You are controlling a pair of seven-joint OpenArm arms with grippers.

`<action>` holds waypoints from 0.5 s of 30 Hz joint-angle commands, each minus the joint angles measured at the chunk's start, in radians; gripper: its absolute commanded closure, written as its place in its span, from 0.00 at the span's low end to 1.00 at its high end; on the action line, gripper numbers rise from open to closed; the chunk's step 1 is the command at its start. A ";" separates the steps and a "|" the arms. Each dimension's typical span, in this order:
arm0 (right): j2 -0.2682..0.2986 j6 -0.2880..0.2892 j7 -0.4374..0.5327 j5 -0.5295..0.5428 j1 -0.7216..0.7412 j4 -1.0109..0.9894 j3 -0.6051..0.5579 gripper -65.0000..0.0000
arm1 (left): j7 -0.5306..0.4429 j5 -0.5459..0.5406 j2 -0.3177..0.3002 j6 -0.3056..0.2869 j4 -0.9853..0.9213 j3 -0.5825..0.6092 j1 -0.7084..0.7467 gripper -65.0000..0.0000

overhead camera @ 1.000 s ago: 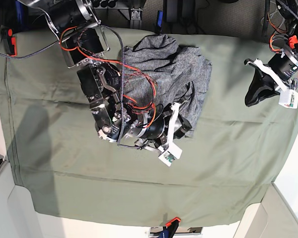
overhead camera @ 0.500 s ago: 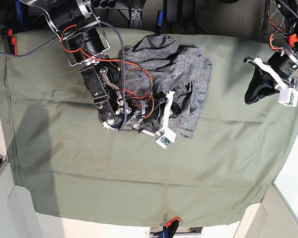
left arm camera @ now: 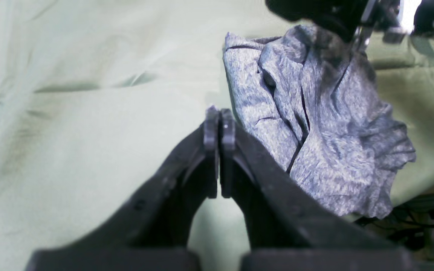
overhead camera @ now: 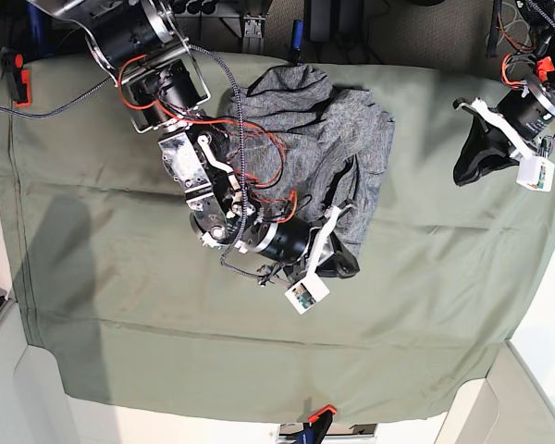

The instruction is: Fold the T-shirt properly

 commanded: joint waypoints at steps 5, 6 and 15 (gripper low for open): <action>-0.010 0.004 -0.075 0.008 0.008 0.117 0.176 1.00 | 0.108 -0.173 -0.016 -0.012 0.055 0.010 0.043 1.00; -0.010 0.004 -0.114 0.008 0.008 0.134 0.225 1.00 | 0.121 -0.179 -0.016 -0.012 0.077 0.024 0.064 1.00; 0.047 0.004 -0.302 0.108 0.017 0.164 0.478 1.00 | 0.085 -0.028 -0.013 -0.012 0.156 0.354 0.149 1.00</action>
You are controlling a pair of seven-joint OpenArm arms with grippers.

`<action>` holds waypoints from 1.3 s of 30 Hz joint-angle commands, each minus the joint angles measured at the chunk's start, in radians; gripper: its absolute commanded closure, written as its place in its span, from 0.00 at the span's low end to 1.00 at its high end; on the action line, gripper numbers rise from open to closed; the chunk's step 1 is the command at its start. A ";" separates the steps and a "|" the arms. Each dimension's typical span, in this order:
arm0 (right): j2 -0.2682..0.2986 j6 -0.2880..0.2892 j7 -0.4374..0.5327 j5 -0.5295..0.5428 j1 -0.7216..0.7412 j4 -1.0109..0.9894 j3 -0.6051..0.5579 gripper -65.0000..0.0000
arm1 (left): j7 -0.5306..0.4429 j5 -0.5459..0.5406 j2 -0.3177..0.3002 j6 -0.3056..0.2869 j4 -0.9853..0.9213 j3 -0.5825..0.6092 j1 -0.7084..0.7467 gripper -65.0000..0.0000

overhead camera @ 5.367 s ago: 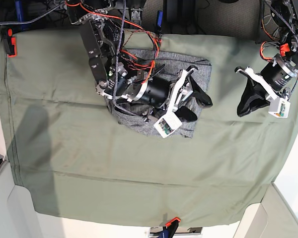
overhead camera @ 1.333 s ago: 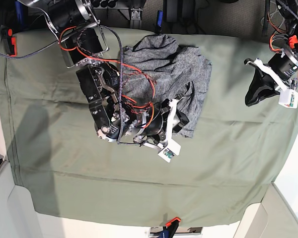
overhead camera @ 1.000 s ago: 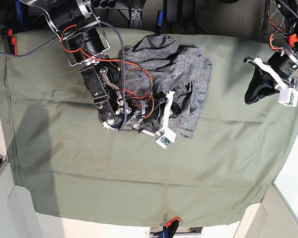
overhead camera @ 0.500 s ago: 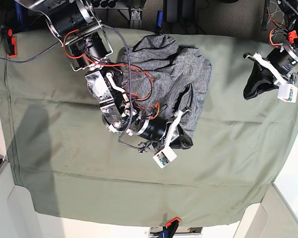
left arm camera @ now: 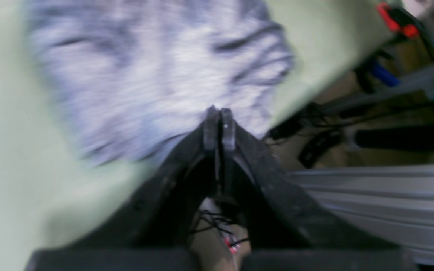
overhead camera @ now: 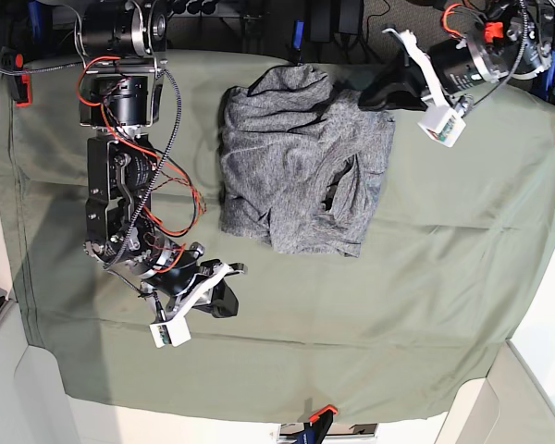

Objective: Fold the T-shirt properly
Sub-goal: 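Grasp opposite sides of the bundle with both grippers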

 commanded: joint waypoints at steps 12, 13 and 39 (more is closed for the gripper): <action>0.029 0.011 0.013 0.003 0.028 -0.118 -0.112 1.00 | -0.064 0.224 0.069 -0.009 -0.128 0.246 -0.143 1.00; 0.029 0.011 0.013 0.000 0.029 -0.132 -0.135 1.00 | -0.064 0.229 0.069 -0.009 -0.143 0.243 -0.158 1.00; 0.029 0.024 0.037 -0.037 0.026 -0.236 -0.256 1.00 | -0.136 0.362 -0.090 0.051 -0.211 0.225 -0.220 1.00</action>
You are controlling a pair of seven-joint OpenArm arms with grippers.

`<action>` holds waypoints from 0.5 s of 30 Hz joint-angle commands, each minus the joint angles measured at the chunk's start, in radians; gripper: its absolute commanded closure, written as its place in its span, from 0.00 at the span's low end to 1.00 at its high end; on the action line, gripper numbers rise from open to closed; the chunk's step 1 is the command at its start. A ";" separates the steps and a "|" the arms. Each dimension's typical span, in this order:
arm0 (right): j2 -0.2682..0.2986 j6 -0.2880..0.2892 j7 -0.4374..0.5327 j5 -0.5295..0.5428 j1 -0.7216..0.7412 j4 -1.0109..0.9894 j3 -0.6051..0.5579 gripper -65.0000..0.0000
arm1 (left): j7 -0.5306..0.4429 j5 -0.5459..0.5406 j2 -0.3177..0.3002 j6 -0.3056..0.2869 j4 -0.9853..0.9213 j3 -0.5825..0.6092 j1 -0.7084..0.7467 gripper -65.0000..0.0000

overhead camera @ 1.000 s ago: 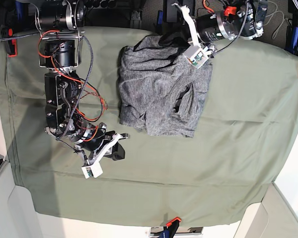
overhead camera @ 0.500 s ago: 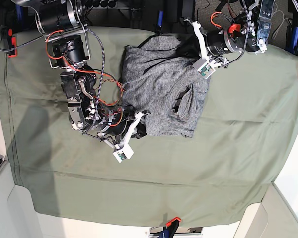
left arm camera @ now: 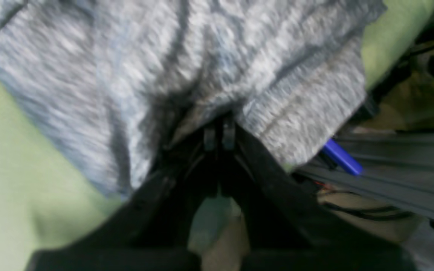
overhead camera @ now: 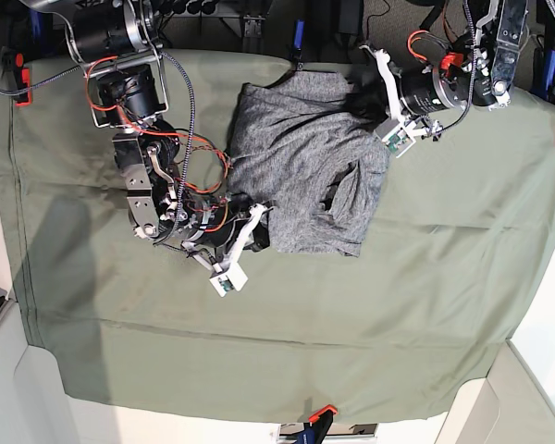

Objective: Fold the T-shirt properly
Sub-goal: 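Grasp opposite sides of the bundle with both grippers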

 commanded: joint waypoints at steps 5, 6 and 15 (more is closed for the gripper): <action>-0.005 0.019 -0.005 0.053 0.020 0.004 0.000 1.00 | -0.019 -0.010 -0.011 0.016 -0.003 -0.008 -0.043 1.00; -0.005 0.019 -0.005 0.056 0.016 0.004 0.000 1.00 | -0.019 -0.009 -0.011 0.016 -0.013 -0.008 -0.048 1.00; 0.006 0.021 -0.005 0.091 0.010 0.003 0.000 1.00 | -0.019 -0.006 -0.011 0.016 -0.216 -0.008 -0.185 1.00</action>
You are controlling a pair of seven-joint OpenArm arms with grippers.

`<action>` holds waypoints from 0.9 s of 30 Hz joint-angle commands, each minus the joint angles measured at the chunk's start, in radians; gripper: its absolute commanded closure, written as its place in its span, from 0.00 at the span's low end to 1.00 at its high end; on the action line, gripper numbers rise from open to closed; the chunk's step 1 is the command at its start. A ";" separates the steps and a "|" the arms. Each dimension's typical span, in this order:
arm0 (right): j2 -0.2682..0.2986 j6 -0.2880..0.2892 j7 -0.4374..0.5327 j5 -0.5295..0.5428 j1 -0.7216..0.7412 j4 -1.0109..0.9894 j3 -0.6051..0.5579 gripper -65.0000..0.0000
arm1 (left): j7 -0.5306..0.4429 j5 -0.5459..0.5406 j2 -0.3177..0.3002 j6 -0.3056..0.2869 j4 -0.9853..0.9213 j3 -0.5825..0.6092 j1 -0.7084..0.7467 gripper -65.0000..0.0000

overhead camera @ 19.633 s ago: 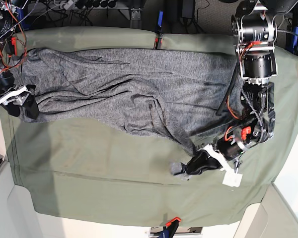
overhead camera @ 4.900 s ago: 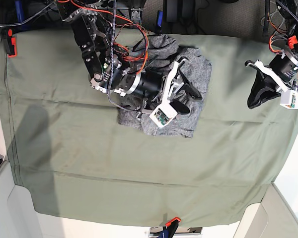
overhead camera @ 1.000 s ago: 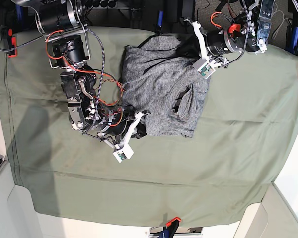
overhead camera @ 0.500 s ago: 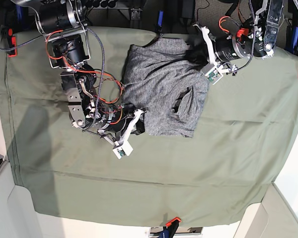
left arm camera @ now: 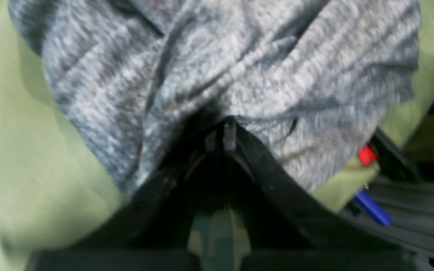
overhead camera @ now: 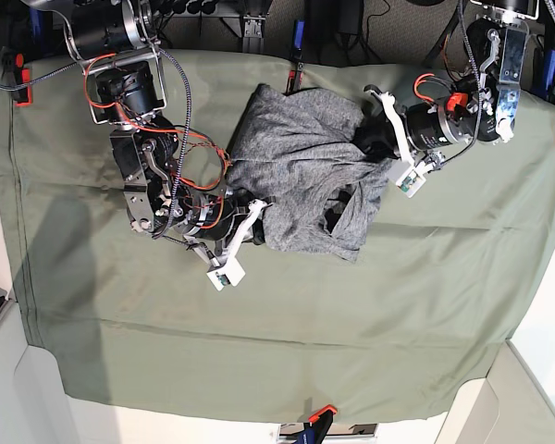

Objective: Fold the T-shirt properly
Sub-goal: 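Grasp opposite sides of the bundle with both grippers, then push the bundle sides inward with both grippers to square it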

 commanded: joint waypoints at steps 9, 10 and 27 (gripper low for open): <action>0.003 0.021 -0.004 0.016 0.021 0.011 0.000 1.00 | 0.013 0.043 -0.015 0.039 -0.078 -0.008 -0.130 1.00; 0.006 0.021 -0.003 0.016 0.022 0.011 0.000 1.00 | 0.029 0.026 -0.019 0.016 -0.076 -0.008 -0.130 1.00; 0.017 0.036 -0.001 0.069 -0.085 0.062 0.000 1.00 | -0.046 0.024 -0.066 -0.027 0.021 -0.008 -0.021 1.00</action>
